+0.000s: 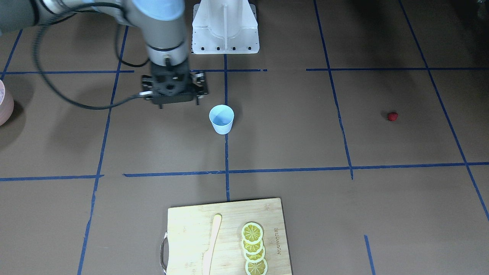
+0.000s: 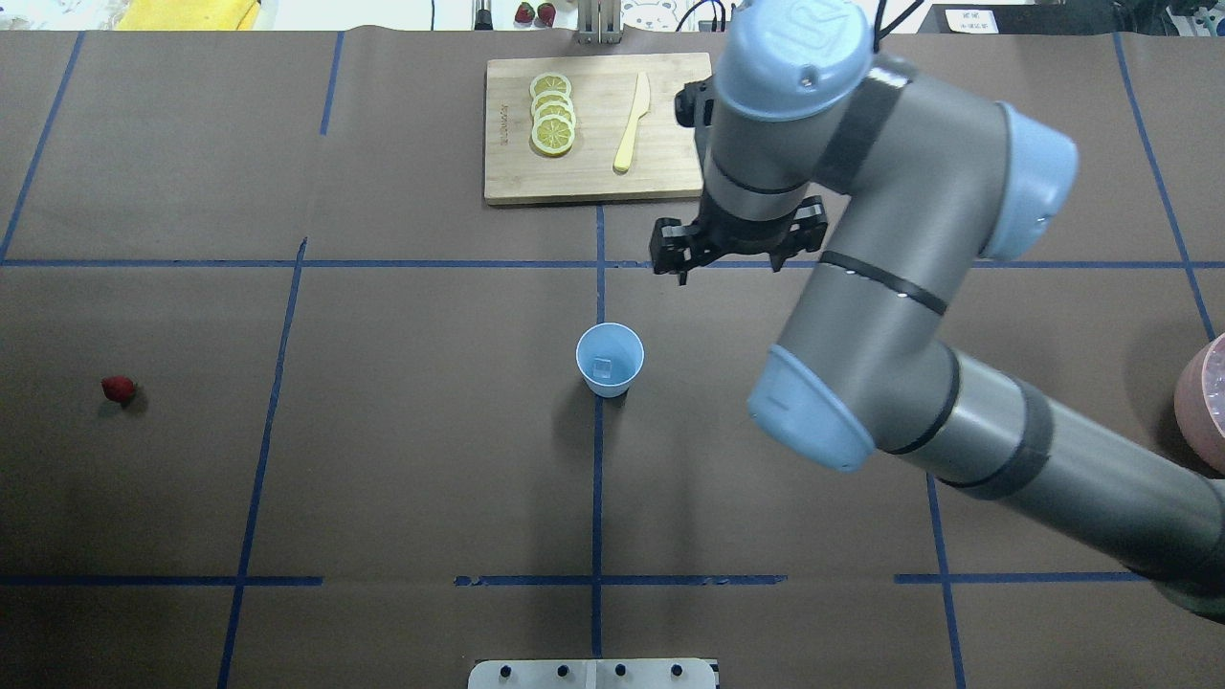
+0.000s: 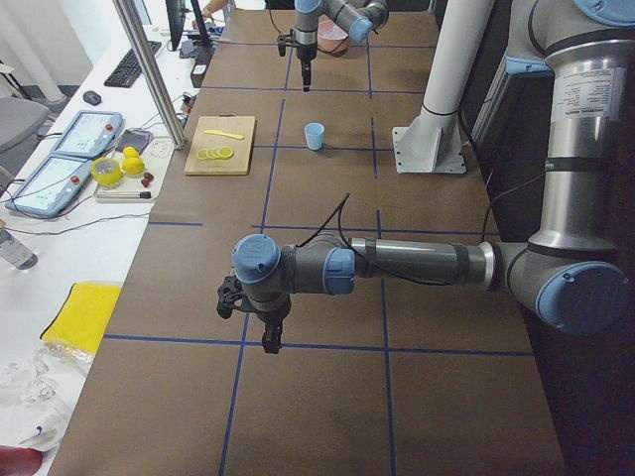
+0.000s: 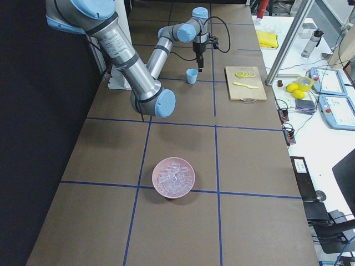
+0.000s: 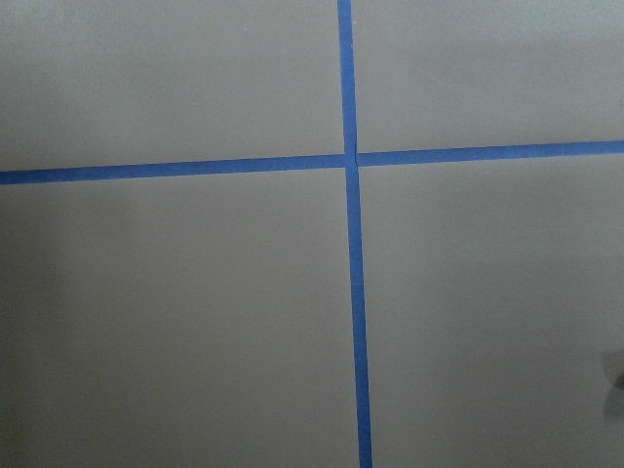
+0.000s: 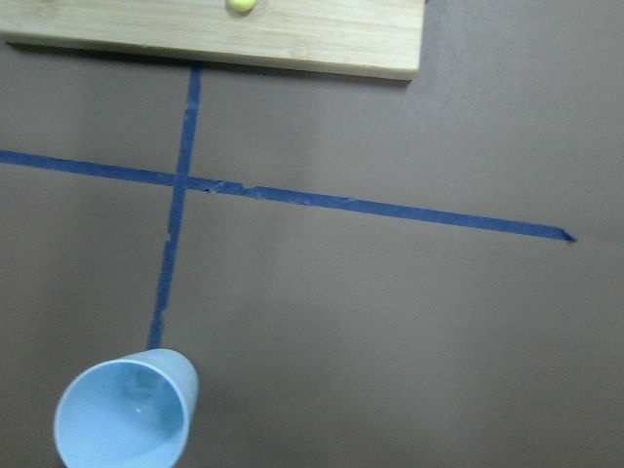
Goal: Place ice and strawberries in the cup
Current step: 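Withdraw the right gripper from the cup back toward the ice bowl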
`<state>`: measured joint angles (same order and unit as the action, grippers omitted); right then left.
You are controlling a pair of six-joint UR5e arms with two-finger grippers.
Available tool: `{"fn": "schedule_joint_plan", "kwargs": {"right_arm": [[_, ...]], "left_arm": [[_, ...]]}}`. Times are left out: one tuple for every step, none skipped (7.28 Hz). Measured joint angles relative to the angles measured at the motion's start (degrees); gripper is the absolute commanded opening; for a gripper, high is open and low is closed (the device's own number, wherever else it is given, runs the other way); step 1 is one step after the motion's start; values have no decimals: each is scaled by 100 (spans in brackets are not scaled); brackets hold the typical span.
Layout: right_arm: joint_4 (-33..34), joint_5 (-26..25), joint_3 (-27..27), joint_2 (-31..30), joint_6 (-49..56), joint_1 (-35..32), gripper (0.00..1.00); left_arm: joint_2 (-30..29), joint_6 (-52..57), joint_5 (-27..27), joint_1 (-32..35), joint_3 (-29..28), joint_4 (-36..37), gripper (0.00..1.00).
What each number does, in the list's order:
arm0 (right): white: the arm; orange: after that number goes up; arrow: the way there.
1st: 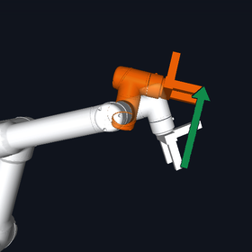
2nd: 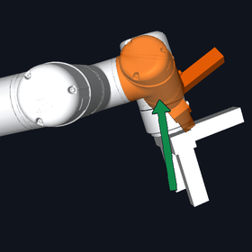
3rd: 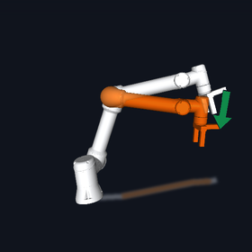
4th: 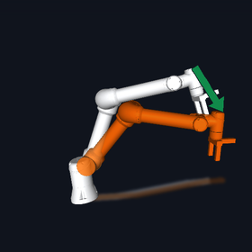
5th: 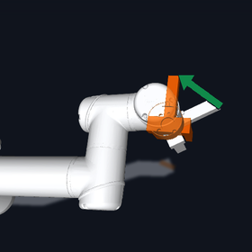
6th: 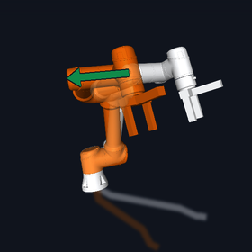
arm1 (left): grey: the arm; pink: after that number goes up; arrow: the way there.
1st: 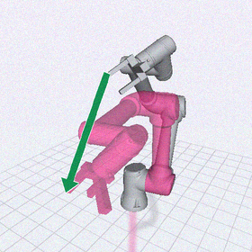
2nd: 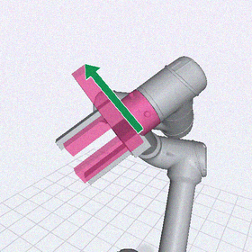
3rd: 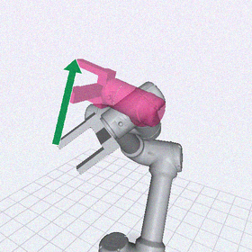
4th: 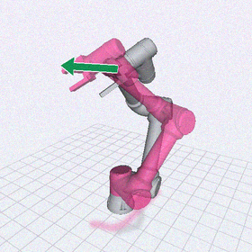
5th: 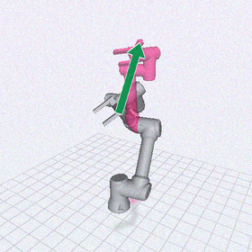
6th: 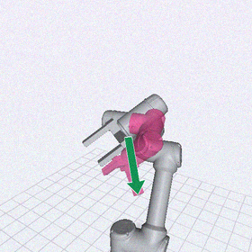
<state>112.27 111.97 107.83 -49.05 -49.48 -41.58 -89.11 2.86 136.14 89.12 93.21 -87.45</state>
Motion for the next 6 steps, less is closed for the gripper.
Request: {"fn": "schedule_joint_plan", "kwargs": {"right_arm": [[28,134,311,-415,476,-342,99],[21,214,500,-782,794,-603,100],[-8,246,666,-1191,1020,-812,100],[-25,263,824,-1572,1307,-997,100],[-70,353,969,-1962,1767,-1241,100],[-262,567,1064,-2415,2317,-1569,99]], "left_arm": [[-1,-7,2,0,12,0,100],[-1,-11,6,0,36,0,100],[-1,-15,6,0,77,0,100],[5,-19,3,2,127,0,100],[19,-21,1,5,191,2,100],[35,-21,2,7,248,6,100]]}}
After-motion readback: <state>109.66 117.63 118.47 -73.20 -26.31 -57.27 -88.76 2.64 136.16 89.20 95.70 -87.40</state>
